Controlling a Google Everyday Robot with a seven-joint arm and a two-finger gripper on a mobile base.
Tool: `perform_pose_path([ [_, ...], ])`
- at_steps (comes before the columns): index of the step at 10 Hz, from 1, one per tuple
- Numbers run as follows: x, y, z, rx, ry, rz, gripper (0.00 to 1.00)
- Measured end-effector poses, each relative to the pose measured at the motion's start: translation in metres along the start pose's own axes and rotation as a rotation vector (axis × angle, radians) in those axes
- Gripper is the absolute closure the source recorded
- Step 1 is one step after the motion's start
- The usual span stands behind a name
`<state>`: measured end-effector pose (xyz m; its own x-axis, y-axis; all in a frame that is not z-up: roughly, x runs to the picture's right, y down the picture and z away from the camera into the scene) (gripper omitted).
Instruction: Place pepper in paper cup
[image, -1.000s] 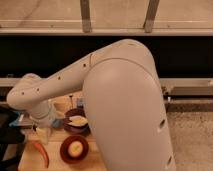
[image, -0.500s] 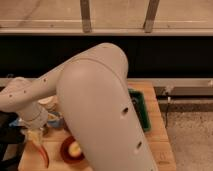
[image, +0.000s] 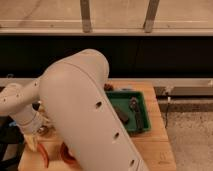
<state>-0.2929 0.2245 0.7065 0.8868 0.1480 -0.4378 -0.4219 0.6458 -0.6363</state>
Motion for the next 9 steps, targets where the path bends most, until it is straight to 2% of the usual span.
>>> perform_pose_path([
  [3, -0.0091, 0.0122, 0.0151, -0.01, 0.025, 0.008, 0.2],
  [5, -0.005, 0.0128, 0.0161, -0.003, 0.001, 0.025, 0.2],
  [9, -0.0049, 0.0126, 0.0165, -0.004, 0.0, 0.026, 0.2],
])
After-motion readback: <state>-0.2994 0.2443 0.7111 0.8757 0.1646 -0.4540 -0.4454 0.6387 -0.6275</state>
